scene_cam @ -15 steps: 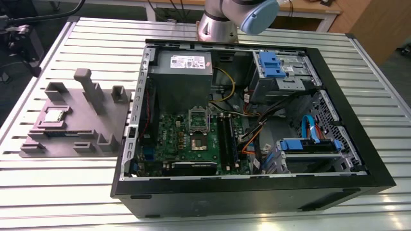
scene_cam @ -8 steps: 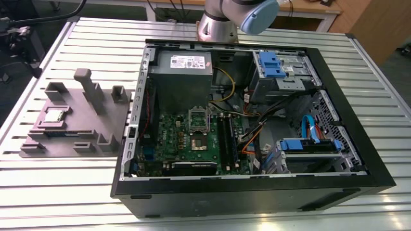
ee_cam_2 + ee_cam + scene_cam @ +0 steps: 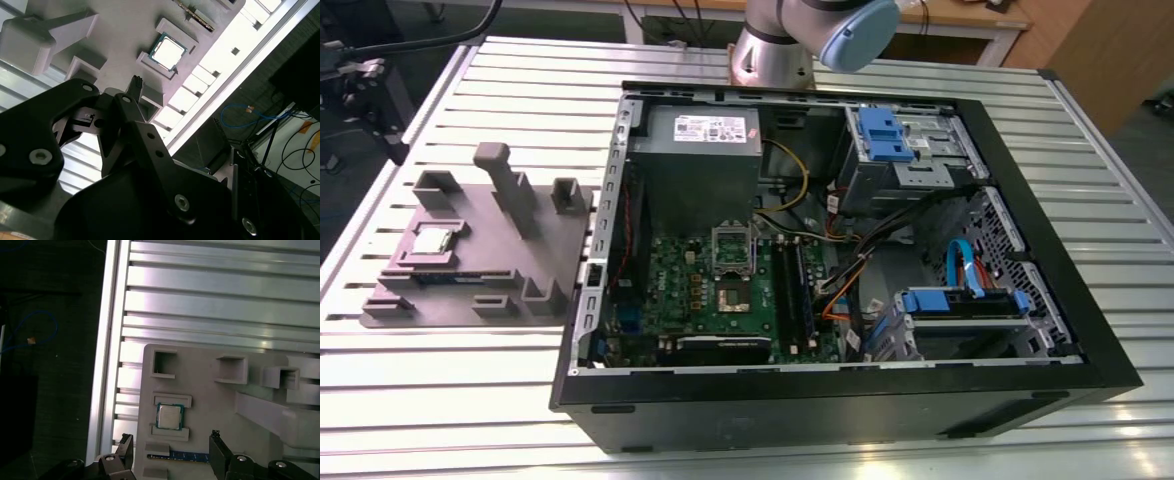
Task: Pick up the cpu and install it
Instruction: 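Pick up the cpu and move it towards the insertion slot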
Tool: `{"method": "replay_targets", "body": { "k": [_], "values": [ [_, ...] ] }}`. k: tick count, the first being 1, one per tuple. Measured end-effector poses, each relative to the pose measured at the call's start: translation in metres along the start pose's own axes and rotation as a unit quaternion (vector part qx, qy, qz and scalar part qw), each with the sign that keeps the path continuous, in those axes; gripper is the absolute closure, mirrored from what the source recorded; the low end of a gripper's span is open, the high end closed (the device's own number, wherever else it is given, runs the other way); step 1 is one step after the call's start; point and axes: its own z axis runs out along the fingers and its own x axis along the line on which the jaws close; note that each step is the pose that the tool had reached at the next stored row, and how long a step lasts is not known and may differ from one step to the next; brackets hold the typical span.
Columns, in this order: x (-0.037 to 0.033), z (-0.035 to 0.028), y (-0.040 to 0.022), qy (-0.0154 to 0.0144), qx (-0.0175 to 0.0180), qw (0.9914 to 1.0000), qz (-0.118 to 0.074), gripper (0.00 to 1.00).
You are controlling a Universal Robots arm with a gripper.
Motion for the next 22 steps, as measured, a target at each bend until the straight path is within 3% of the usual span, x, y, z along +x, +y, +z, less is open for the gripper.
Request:
{"method": "replay_targets", "body": {
  "k": [11,14,22],
  "values": [
    [0.0000,0.0030,-0.0017,0.0001,0.0000,1.00000,0.000,0.29],
    [0.0001,0.0083,-0.0047,-0.0001,0.0000,1.00000,0.000,0.29],
    [-0.0015,0.0228,-0.0057,-0.0001,0.0000,1.00000,0.000,0.29]
  ]
}}
